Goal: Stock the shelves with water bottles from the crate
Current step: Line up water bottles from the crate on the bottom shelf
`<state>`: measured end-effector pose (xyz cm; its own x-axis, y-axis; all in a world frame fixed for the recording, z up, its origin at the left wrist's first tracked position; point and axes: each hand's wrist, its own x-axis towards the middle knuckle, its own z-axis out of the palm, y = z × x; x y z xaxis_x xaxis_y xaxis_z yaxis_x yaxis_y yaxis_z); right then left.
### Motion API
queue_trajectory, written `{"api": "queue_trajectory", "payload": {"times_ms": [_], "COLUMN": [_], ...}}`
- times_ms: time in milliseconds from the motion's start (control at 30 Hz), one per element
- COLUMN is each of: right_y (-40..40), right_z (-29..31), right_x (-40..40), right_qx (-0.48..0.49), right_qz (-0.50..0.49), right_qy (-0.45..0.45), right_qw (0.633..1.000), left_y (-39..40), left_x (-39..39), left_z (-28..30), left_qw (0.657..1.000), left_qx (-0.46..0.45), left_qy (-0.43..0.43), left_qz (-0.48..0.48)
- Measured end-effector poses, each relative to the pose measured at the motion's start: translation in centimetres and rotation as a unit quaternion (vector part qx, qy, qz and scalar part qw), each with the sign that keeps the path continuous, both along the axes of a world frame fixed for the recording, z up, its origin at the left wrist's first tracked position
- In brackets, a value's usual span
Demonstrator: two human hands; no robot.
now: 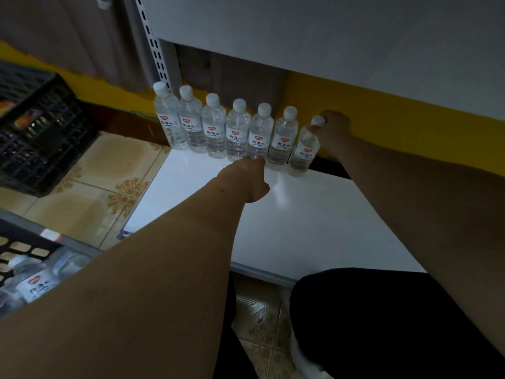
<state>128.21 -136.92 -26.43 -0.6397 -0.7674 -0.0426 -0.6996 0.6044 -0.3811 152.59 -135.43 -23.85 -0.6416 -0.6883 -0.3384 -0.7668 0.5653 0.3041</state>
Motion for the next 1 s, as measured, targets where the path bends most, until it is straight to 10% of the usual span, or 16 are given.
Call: {"api": "queue_trajectory", "payload": {"times_ms": [1000], "right_y": [-1.0], "right_z": [-0.4], "right_x": [0.1], "right_qx": [0.010], "right_qz": [-0.064], "right_qy": [-0.094], "right_qw": [0.993], "left_y": [0.5], "left_x": [0.3], "left_z": [-0.5], "left_qw": [0.998], "left_qx": [0.033], "left_qy": [-0.044], "left_qz": [-0.028]}}
